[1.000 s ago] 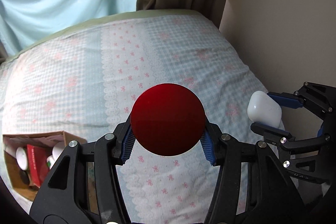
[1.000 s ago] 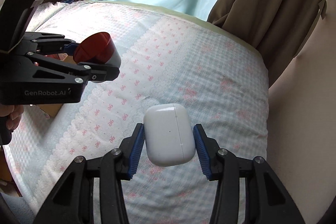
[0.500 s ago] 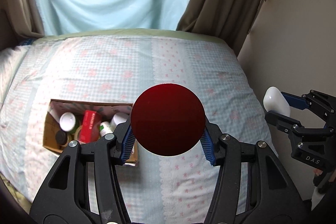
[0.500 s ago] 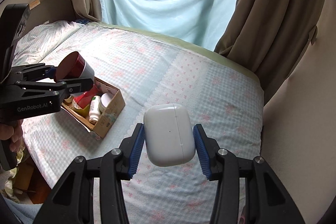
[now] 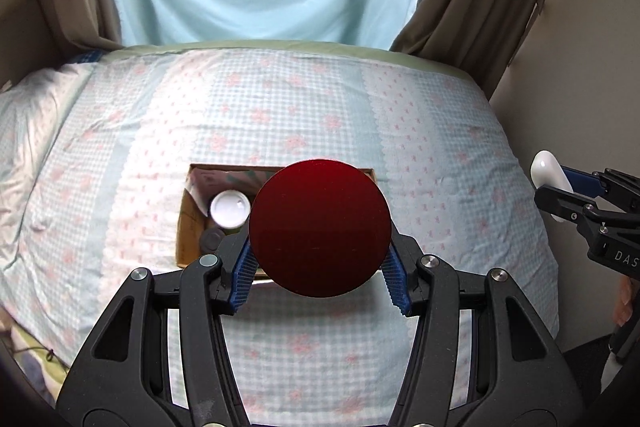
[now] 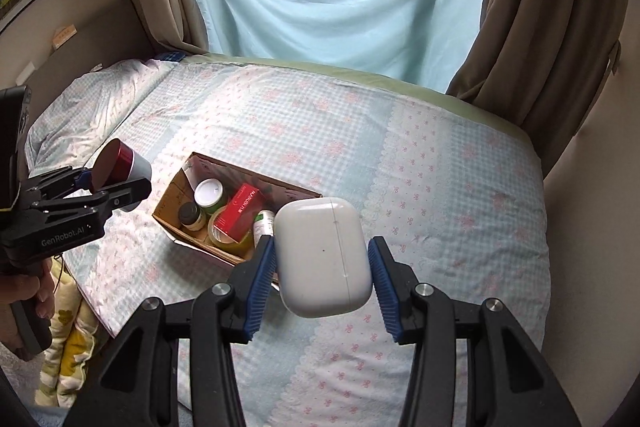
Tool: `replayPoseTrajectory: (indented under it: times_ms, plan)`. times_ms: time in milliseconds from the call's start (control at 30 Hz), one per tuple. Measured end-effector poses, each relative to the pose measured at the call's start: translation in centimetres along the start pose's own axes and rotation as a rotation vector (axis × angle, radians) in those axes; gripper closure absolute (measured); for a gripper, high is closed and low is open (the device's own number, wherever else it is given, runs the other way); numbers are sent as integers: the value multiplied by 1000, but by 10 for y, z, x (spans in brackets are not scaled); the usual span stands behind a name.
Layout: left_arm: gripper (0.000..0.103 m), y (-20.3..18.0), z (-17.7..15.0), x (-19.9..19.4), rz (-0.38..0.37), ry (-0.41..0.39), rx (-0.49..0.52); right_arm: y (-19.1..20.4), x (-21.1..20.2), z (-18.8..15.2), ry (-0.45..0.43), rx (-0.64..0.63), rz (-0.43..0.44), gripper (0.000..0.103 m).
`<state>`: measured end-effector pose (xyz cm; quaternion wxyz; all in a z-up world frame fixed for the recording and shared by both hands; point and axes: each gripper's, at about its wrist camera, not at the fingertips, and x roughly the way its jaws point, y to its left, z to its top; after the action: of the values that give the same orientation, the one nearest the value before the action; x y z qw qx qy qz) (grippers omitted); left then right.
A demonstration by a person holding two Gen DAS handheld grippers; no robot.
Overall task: Organize rigid objects
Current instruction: 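Carry red jar and earbud case into the cardboard box and release both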
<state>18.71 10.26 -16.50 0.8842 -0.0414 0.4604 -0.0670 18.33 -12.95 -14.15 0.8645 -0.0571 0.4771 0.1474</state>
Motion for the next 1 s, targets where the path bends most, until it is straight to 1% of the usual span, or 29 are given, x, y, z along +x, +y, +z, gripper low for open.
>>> replayPoseTrajectory:
  times_ms: [100,233,367,500,700,867,1000]
  plan:
    - [53,34,1,6,-23,18,28,26,15,6,25,56,-12,59]
    - [53,67,3,25,-51,67,76,53,38,11,61,155,-18,59]
    - [53,91,3,52,-74,123,104,70,68,15,103,228,-17,59]
    - [53,112,0,84,-90,187,100,79,104,14,160,281,-4,59]
    - [53,126,-14,142,-80,290,92,77,166,6,250,307,24,59]
    - [53,126,-31,191,-70,376,114,66,227,-12,350,352,59,59]
    - [53,121,-41,222,-67,455,138,63,259,-25,416,373,82,59]
